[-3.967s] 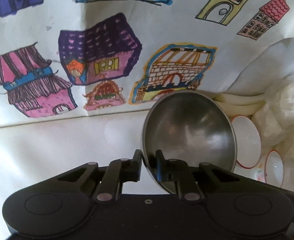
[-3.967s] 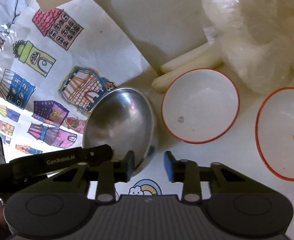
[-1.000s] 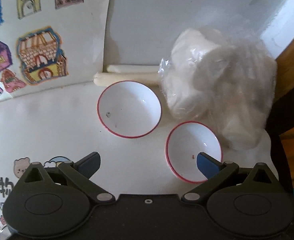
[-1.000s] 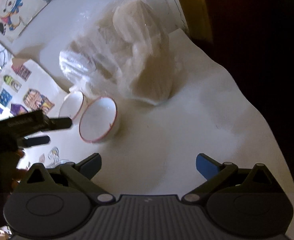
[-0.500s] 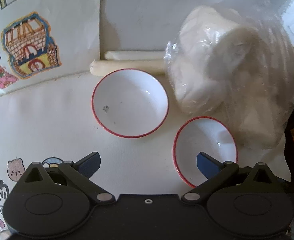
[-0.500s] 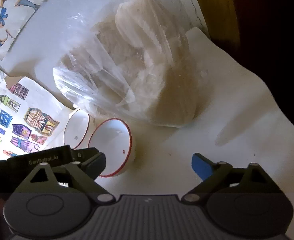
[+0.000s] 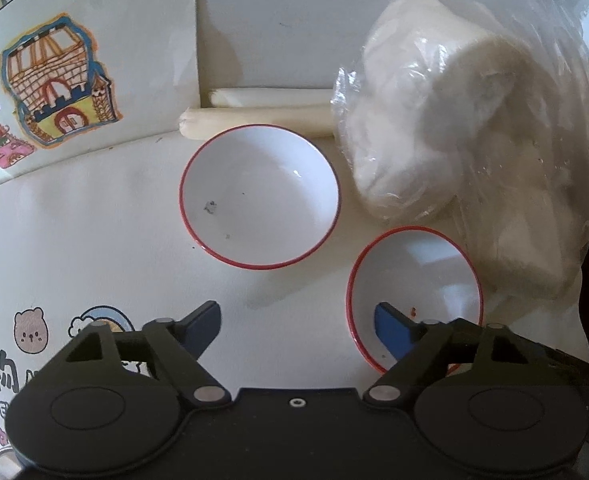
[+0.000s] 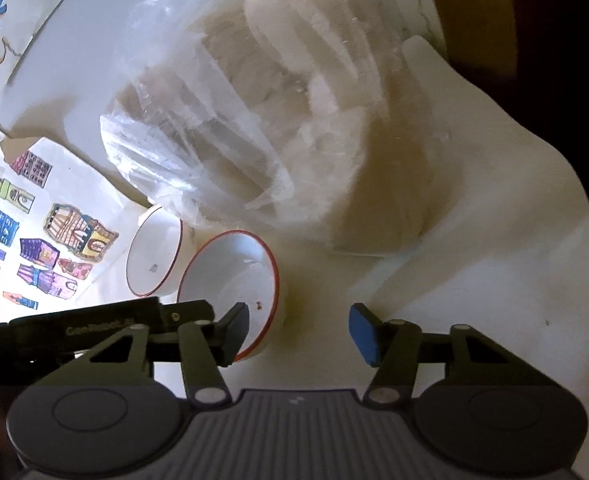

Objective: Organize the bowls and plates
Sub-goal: 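Move both grippers to the white red-rimmed bowl nearest the bag, then close both grippers on the rim of the white red-rimmed bowl, then lift the white bowl with both grippers and carry it over the steel bowl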

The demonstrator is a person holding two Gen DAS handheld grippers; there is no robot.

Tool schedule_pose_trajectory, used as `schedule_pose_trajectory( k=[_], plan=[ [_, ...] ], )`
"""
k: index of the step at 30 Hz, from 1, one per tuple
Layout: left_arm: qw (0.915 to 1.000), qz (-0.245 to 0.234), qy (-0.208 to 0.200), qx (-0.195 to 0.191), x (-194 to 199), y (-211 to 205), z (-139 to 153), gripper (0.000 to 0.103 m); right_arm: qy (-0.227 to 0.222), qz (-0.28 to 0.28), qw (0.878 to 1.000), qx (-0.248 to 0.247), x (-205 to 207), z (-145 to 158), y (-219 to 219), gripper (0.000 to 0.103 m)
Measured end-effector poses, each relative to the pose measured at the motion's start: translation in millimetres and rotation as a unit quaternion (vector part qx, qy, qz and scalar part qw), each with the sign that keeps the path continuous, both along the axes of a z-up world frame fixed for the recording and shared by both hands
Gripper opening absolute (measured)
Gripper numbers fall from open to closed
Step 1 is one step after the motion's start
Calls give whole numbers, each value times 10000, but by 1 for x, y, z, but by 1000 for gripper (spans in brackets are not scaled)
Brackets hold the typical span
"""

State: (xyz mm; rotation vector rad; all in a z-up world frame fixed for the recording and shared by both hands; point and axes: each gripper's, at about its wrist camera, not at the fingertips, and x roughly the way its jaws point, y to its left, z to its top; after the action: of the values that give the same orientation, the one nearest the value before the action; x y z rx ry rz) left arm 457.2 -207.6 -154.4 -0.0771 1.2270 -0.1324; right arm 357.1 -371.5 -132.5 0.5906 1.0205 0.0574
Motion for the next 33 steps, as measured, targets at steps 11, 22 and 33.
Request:
schedule_pose_trajectory(
  k=[11,22,33],
  plan=[
    [9990,-61,129,-415,-1,-15,-4,35,78,23,9999,94,9,-5,13,30],
    [9972,-92,142,-730,-4,-11,-10,11,126,50,9998,147,15,-9,22,19],
    [9955,-182,-8,-934,-21,8,9,9,-2,101,9999,55,1,9,37,17]
  ],
)
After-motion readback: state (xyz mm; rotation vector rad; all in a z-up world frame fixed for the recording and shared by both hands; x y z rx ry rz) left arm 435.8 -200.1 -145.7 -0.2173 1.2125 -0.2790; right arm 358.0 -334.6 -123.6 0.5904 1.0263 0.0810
